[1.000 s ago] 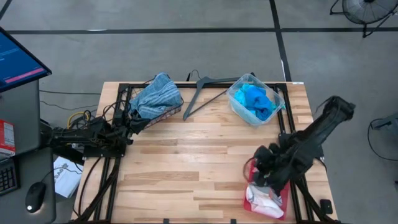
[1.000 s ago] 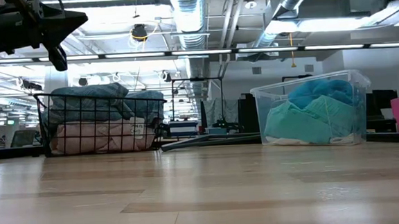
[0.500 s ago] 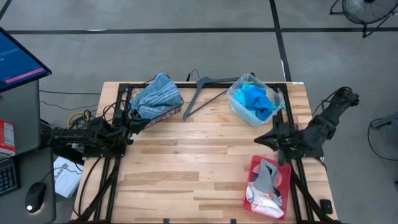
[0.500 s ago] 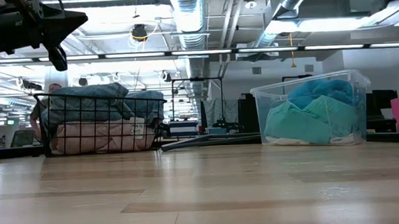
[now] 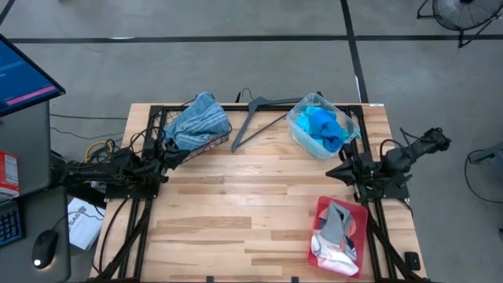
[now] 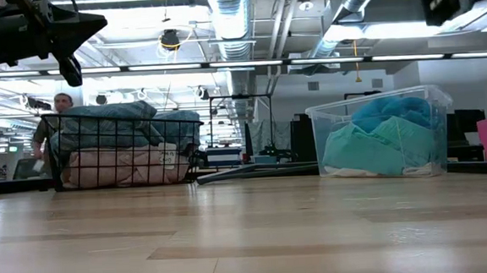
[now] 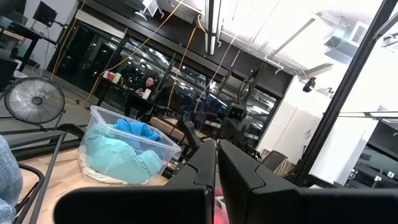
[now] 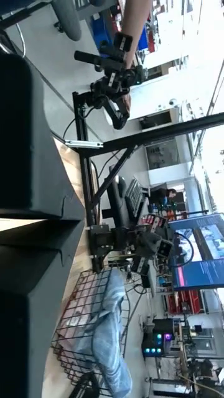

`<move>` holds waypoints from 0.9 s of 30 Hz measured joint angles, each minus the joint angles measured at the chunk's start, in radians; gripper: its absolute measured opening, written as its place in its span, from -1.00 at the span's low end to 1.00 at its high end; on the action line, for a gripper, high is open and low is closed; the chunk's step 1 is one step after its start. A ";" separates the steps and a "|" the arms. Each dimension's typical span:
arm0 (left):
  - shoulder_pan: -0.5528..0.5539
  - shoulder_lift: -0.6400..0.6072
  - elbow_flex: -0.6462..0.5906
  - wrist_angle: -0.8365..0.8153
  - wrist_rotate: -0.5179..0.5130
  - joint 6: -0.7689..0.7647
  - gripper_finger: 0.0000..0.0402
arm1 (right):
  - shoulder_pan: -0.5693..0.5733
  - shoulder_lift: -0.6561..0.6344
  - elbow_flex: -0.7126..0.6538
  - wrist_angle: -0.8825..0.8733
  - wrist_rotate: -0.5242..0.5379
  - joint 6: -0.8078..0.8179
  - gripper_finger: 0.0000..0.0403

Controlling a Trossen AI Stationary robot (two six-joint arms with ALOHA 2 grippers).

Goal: Pick & Place Cloths
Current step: Return to Home Position

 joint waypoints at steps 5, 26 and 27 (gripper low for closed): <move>0.000 0.000 0.000 0.000 0.000 0.000 -0.99 | -0.028 -0.127 -0.109 -0.015 -0.005 0.028 -1.00; 0.000 0.000 0.000 0.000 0.000 0.000 -0.99 | -0.067 -0.112 -0.283 0.012 -0.076 0.086 -1.00; 0.000 0.000 0.000 0.000 0.000 0.000 -0.99 | -0.071 -0.104 -0.283 0.014 -0.059 0.108 -0.99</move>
